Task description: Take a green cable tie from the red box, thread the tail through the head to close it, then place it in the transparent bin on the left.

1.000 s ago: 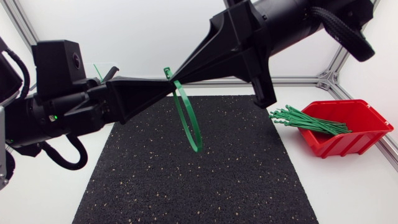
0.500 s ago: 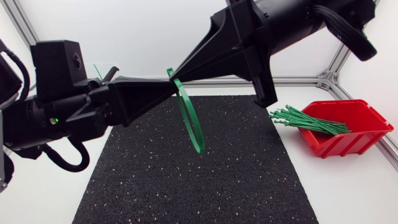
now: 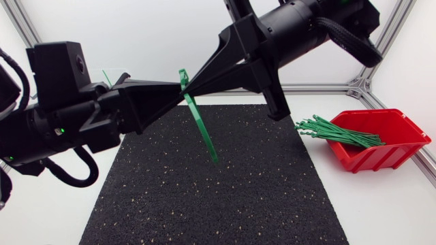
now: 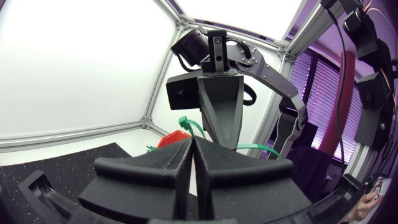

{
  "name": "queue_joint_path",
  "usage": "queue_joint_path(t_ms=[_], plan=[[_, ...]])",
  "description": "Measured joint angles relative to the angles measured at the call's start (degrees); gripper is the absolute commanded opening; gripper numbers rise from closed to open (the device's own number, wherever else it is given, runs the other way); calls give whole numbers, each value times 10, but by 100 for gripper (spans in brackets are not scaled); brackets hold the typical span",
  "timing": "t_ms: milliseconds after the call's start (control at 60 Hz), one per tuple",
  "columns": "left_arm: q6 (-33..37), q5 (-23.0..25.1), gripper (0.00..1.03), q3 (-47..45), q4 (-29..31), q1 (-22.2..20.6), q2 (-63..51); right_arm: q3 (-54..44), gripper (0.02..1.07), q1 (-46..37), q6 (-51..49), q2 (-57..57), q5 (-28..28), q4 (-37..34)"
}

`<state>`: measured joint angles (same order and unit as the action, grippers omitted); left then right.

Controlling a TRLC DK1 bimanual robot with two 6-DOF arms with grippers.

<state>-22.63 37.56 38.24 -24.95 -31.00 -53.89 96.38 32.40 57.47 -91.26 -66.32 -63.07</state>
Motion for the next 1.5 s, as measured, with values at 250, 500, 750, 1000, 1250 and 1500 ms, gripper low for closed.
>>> queue_joint_path(t_ms=[250, 500, 750, 1000, 1250, 1500], plan=[[8, 7, 3, 0, 5, -12, 5, 36, 8, -17, 0, -4, 1, -10], [17, 5, 3, -1, 7, -14, 10, 36, 8, -18, 0, -4, 1, -10], [17, -2, 3, -1, 17, -14, 18, 40, 8, -17, 0, -18, -5, -12], [36, -1, 3, -6, 24, -14, 18, 42, 43, -13, 0, -21, 5, -15], [60, 24, 4, -7, 20, 3, 11, 42, 50, -15, 0, 1, 24, -23], [75, 75, 3, -7, 19, 46, -17, 42, 50, -46, -7, 9, 31, -23]])
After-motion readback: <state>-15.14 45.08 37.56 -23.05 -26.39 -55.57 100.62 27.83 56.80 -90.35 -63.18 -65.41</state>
